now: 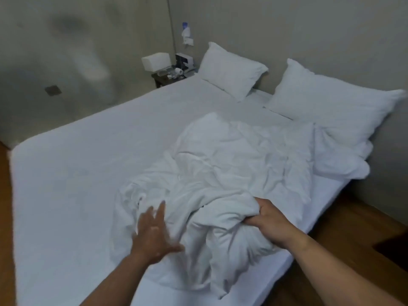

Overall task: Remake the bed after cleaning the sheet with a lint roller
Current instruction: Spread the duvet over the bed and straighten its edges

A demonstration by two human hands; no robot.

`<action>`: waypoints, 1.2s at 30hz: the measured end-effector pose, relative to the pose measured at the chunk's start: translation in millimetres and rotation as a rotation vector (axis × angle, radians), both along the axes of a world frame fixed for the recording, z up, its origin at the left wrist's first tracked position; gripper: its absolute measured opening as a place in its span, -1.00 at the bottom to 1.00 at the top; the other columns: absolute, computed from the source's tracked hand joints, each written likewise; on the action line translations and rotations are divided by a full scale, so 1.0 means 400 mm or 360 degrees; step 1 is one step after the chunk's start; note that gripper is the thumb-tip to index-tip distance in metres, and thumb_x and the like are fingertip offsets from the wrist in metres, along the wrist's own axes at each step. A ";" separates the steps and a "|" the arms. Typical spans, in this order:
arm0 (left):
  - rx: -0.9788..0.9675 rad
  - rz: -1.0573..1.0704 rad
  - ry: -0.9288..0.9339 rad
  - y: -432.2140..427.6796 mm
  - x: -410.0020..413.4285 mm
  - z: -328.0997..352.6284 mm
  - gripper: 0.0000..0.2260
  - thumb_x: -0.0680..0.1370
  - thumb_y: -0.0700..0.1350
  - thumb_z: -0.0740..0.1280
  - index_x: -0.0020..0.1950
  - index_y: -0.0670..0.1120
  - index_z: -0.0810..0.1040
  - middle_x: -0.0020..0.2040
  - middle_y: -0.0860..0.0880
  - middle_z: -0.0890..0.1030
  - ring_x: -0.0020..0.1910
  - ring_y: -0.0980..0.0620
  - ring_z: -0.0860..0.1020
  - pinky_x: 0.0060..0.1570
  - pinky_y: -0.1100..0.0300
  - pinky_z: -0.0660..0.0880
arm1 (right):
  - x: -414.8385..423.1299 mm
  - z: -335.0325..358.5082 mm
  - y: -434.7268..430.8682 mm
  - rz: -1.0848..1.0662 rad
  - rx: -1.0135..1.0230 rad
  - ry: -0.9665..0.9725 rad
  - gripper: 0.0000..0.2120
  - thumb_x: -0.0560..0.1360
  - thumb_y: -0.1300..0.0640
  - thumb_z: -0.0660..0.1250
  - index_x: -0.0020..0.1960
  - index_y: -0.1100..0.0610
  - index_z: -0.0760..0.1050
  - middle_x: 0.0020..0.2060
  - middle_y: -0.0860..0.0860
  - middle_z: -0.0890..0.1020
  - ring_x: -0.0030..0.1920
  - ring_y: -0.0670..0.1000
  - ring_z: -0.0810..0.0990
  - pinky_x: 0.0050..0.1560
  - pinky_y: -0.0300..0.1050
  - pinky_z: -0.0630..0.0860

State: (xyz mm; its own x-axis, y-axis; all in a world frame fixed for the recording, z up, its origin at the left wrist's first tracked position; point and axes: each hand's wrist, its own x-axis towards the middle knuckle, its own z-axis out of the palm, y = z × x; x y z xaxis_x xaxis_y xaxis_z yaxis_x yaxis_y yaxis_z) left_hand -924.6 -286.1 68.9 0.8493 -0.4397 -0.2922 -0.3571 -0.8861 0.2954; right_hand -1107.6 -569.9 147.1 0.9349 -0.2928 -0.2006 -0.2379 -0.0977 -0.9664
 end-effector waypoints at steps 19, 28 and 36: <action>-0.0218 -0.1033 0.0293 0.174 -0.021 0.476 -0.75 0.31 0.21 0.48 -0.08 0.16 0.69 -0.17 0.22 0.70 -0.12 0.27 0.63 -0.01 0.22 0.54 | -0.092 -0.130 0.555 -0.0398 -0.1106 0.0483 0.02 0.30 -0.36 0.39 0.58 -0.18 -0.08 0.55 -0.09 0.15 0.54 -0.01 0.13 0.49 0.15 0.20; -0.0750 -0.0444 0.0815 0.383 -0.203 0.387 -0.93 0.52 -0.17 0.44 -0.05 -0.10 0.72 -0.08 -0.12 0.74 -0.08 -0.07 0.70 0.03 0.02 0.56 | -0.254 -0.320 0.710 -0.0856 0.0585 0.0787 0.35 0.06 -0.50 0.53 0.60 -0.05 -0.09 0.48 -0.01 0.35 0.41 0.12 0.42 0.28 0.03 0.46; -0.0320 -0.0896 -0.0023 0.483 -0.141 0.469 -0.64 0.44 0.38 0.28 -0.02 0.14 0.61 -0.05 0.12 0.68 -0.04 0.01 0.64 0.01 0.05 0.51 | -0.215 -0.107 0.848 -0.1018 0.0626 0.0333 -0.73 0.38 0.07 0.44 0.07 0.10 0.62 -0.04 0.04 0.72 -0.03 0.08 0.70 0.11 0.10 0.64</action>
